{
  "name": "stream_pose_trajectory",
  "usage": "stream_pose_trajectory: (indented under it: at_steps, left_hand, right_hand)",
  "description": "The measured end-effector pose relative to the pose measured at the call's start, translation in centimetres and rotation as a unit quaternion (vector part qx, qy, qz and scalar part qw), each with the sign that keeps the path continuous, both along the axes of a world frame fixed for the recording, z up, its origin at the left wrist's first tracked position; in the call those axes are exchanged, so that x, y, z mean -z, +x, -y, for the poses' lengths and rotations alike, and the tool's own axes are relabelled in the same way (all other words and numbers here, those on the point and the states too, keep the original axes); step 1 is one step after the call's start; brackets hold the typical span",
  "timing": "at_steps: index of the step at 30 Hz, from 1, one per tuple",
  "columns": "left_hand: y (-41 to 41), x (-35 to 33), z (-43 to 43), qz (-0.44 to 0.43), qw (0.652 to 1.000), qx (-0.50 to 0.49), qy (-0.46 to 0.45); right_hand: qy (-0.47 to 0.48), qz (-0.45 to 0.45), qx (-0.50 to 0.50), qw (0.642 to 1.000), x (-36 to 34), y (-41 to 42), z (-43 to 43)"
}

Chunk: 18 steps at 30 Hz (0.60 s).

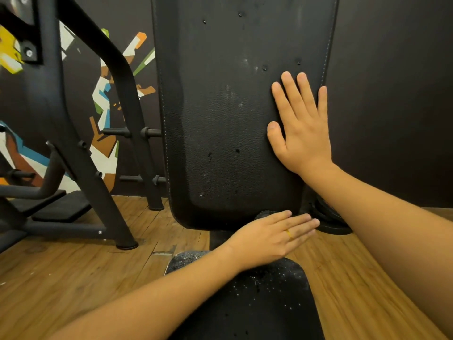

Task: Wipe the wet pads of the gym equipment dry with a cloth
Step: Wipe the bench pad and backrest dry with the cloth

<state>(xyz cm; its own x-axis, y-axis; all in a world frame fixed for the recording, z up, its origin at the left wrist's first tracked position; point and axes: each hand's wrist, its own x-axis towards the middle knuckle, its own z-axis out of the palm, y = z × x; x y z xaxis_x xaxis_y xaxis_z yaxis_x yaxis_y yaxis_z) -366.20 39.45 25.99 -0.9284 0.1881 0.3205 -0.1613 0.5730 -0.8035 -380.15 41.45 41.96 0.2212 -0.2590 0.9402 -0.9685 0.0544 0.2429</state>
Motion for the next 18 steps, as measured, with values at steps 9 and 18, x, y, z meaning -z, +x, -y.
stream_pose_trajectory:
  at_steps: [9,18]
  left_hand:
    - [12.2,0.3,4.2,-0.139,0.987,-0.019,0.083]
    - [14.4,1.1,4.7,-0.401,0.864,-0.001,0.305]
  right_hand:
    - [-0.007,0.001,-0.009,1.000,0.1,0.0,0.0]
    - [0.005,0.008,-0.012,1.000,0.1,0.0,-0.1]
